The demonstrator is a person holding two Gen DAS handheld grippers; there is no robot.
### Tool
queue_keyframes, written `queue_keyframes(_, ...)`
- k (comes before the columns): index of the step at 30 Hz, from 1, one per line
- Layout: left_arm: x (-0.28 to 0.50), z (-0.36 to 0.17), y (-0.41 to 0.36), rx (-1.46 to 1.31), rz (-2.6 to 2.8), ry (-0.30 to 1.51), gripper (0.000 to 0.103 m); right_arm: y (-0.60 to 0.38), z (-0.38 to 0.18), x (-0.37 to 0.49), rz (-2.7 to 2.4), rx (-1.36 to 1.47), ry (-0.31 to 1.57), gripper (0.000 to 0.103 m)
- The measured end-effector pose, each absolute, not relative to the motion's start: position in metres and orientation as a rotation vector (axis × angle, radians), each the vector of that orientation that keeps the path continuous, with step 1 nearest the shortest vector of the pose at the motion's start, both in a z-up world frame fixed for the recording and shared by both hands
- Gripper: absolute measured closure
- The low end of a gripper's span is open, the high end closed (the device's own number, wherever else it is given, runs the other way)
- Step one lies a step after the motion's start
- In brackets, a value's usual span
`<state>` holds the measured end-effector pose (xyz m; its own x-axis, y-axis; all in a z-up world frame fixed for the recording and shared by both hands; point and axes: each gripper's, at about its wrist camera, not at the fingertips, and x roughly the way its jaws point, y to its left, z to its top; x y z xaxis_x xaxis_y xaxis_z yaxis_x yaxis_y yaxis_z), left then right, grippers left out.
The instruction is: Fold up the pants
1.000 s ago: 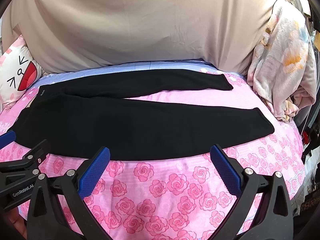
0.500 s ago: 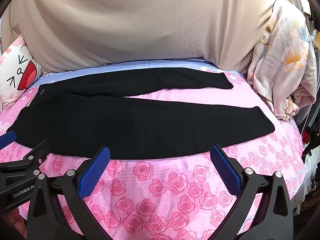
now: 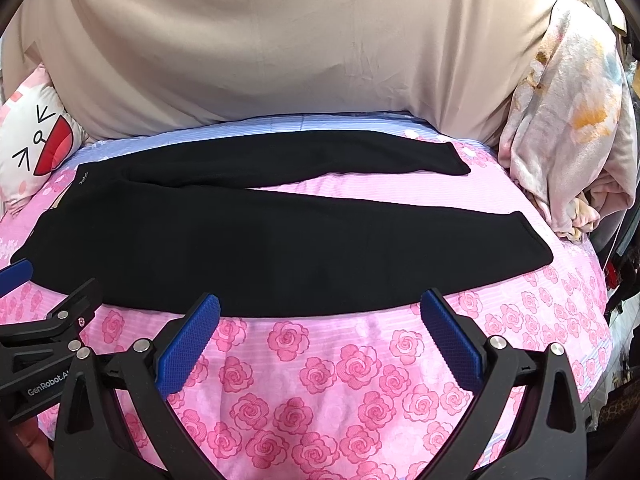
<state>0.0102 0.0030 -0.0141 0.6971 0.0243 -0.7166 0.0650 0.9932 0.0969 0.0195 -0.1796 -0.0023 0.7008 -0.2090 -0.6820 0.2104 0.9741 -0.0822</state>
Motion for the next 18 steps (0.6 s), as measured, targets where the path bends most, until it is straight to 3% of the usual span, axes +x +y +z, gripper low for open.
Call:
queue_keyframes(10, 0.026, -0.018, 0.005, 0.118, -0.02, 0.824, 0.006, -0.194, -0.008, 0.038, -0.204, 0.023, 0.776, 0.005)
queue_keyframes(18, 0.114, -0.011, 0.08, 0.02, 0.05, 0.829, 0.006, -0.338, -0.013, 0.112, -0.15, 0.2, 0.734, 0.005)
